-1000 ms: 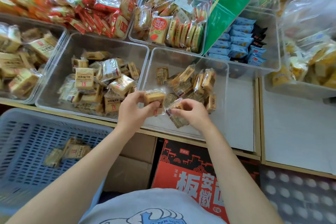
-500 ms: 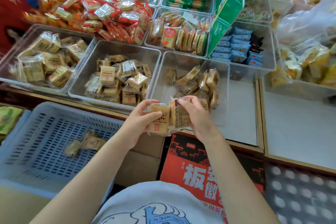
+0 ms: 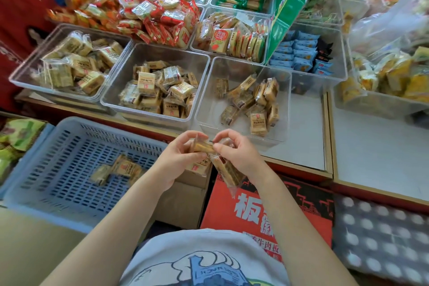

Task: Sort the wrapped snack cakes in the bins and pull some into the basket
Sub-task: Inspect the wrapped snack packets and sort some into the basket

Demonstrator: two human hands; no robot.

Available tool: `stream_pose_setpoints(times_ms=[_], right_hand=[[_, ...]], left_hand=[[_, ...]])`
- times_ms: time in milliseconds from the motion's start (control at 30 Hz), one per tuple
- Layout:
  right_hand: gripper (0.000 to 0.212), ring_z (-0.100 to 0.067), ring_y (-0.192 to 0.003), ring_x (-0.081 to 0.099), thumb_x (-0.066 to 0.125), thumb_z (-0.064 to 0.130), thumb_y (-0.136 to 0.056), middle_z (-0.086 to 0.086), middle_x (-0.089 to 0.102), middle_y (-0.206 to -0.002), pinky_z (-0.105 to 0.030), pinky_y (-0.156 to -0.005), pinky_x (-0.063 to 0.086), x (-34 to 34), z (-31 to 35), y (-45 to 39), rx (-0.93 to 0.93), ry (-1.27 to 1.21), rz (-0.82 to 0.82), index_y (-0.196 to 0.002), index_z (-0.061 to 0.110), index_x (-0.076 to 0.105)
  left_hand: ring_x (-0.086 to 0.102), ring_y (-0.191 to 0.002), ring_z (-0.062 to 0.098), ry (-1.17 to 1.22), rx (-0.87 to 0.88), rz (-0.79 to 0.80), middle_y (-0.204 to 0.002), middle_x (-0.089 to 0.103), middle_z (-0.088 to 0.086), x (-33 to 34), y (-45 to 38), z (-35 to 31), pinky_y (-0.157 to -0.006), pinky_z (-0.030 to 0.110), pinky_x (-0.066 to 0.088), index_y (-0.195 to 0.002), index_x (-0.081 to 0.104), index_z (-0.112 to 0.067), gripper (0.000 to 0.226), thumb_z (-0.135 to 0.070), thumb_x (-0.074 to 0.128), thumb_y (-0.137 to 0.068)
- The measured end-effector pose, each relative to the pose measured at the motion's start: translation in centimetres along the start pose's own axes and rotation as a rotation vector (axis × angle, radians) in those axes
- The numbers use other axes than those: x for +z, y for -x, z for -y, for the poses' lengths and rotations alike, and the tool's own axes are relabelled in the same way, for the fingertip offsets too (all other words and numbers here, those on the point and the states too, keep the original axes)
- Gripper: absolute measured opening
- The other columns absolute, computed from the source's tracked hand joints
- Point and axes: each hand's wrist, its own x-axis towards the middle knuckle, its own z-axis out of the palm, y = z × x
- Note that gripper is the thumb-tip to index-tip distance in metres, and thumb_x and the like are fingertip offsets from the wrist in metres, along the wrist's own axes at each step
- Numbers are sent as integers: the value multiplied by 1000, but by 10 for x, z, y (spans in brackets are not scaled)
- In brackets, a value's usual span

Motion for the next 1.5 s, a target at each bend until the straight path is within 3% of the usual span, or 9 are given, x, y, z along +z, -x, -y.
stream_pose_setpoints(times_ms=[167,333,533,733,867,1000,1100,1267,1500], right_hand=[[2,5,-61,59,64,14,-97,4,63,-85,-13,-60,46,3,-2,8,-54,99,-28,-95,15,64],[6,1,-60,60,67,12,-94,7,64,-80,-17,-59,49,5,-4,12,-113,132,-106,-90,16,68],[11,-6,-75,64,73,11,-90,7,69,-80,-23,-70,55,4,0,18,-151,12,-158,-84,21,72],[6,-9,-77,67,77,19,-90,2,71,-85,-22,-69,55,-7,0,20,-55,-80,0,-94,16,73],[9,-16,-76,66,76,16,-91,-3,69,-81,-30,-71,56,2,-1,19,-65,-70,-75,-84,14,70],[13,-18,-69,65,75,17,-91,-3,69,-74,-31,-66,56,0,4,19,-19,-183,-134,-79,13,70],[12,-22,-70,66,74,19,-93,-5,70,-75,-37,-69,58,-4,7,17,29,-300,-161,-83,12,71],[21,-21,-87,69,78,35,-88,-2,76,-92,-46,-91,55,-1,-2,13,83,-219,-125,-102,19,73],[35,-19,-84,66,80,45,-84,-2,73,-90,-50,-96,53,23,-3,16,115,-170,-41,-97,15,67]], left_hand=[[69,-98,26,-36,-19,-42,-106,75,8,8,8,5,-91,44,55,-119,63,-18,35,0,71,-91],[74,-96,22,-93,-21,-142,-100,78,2,15,15,5,-83,38,57,-103,68,-20,15,-32,72,-95],[72,-97,39,-13,99,-286,-100,76,18,12,20,2,-89,53,59,-89,74,-9,6,-14,73,-93],[74,-90,30,-38,200,-319,-99,76,17,20,25,-4,-78,42,62,-96,74,-4,10,-12,68,-97],[74,-84,19,-2,162,-349,-92,78,7,21,25,-2,-70,31,60,-95,75,-10,9,-16,68,-97],[75,-92,22,-14,42,-163,-97,78,5,14,29,-5,-73,37,62,-114,68,-18,28,-30,73,-90],[76,-88,22,-103,5,-44,-101,78,8,10,32,-6,-63,34,61,-122,61,-20,34,-20,75,-91],[75,-101,28,301,-59,-260,-122,70,18,8,26,1,-71,38,64,-130,50,-7,42,-17,70,-95],[76,-94,26,598,-132,-239,-110,76,16,11,24,4,-84,37,62,-132,58,-2,37,-14,64,-98]])
